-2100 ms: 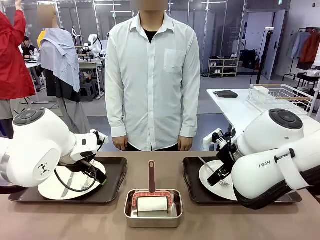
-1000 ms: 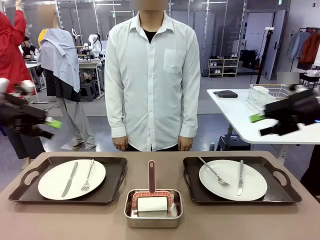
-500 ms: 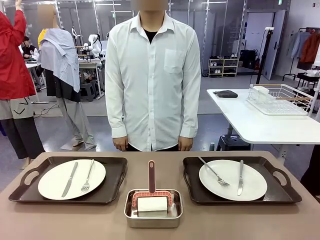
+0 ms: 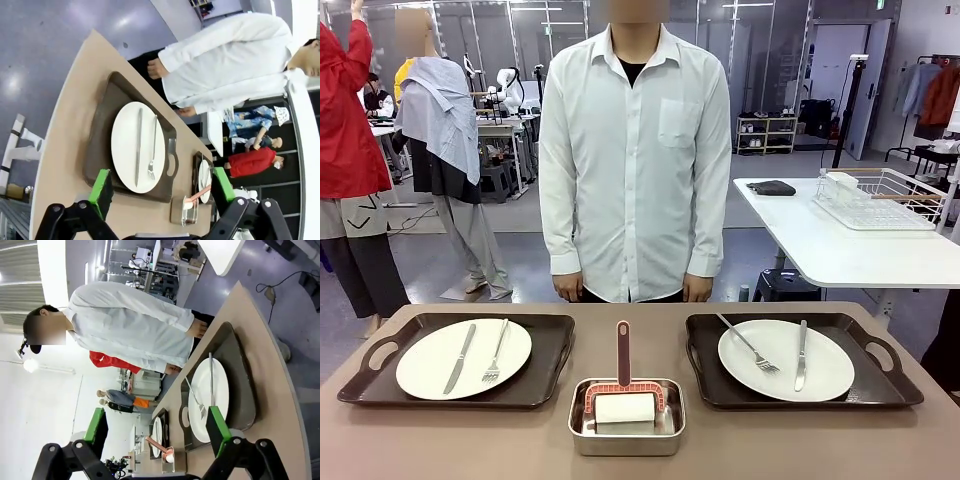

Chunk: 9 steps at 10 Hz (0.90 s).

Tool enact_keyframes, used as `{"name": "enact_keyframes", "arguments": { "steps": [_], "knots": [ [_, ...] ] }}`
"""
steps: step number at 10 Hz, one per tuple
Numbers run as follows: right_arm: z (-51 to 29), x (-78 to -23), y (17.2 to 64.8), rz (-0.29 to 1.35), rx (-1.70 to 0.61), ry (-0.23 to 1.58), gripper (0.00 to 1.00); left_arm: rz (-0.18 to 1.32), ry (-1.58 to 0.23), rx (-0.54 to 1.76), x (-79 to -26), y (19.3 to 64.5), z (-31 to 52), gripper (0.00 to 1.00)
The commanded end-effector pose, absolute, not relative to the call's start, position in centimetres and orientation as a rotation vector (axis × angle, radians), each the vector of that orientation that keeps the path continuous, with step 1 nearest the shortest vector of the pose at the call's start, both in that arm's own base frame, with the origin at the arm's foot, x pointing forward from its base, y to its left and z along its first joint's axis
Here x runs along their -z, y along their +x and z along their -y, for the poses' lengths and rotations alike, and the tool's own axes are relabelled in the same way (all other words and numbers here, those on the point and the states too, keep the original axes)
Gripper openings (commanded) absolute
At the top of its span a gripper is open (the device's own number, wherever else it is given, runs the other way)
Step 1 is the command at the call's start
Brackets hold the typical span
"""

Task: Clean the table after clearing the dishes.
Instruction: When the left (or right) Handle tray is removed, use the left hand (or right hand) to clean the left (or right) side of the table with the Lint Roller.

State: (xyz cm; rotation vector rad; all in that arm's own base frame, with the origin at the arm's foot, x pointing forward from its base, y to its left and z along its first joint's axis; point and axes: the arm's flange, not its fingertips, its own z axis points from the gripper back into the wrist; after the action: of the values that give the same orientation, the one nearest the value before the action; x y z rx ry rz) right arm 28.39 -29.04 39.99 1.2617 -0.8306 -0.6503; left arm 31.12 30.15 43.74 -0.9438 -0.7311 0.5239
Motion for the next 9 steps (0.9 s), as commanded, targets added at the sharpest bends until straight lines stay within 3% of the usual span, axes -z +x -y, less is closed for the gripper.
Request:
{"name": "enact_keyframes", "arguments": {
  "steps": [1,2,9],
  "knots": [
    [28.9,-40.4,28.5,0.831,0.648,1.267,1.00,0.698,-0.906,-0.495,-45.1,33.0,-27.2,1.00],
    [28.9,-40.4,28.5,0.831,0.648,1.267,1.00,0.731,-0.944,-0.524,-43.7,31.1,-30.2,1.00],
    [28.9,-40.4,28.5,0.831,0.648,1.267,1.00,0.731,-0.944,-0.524,-43.7,31.1,-30.2,1.00]
  ]
}}
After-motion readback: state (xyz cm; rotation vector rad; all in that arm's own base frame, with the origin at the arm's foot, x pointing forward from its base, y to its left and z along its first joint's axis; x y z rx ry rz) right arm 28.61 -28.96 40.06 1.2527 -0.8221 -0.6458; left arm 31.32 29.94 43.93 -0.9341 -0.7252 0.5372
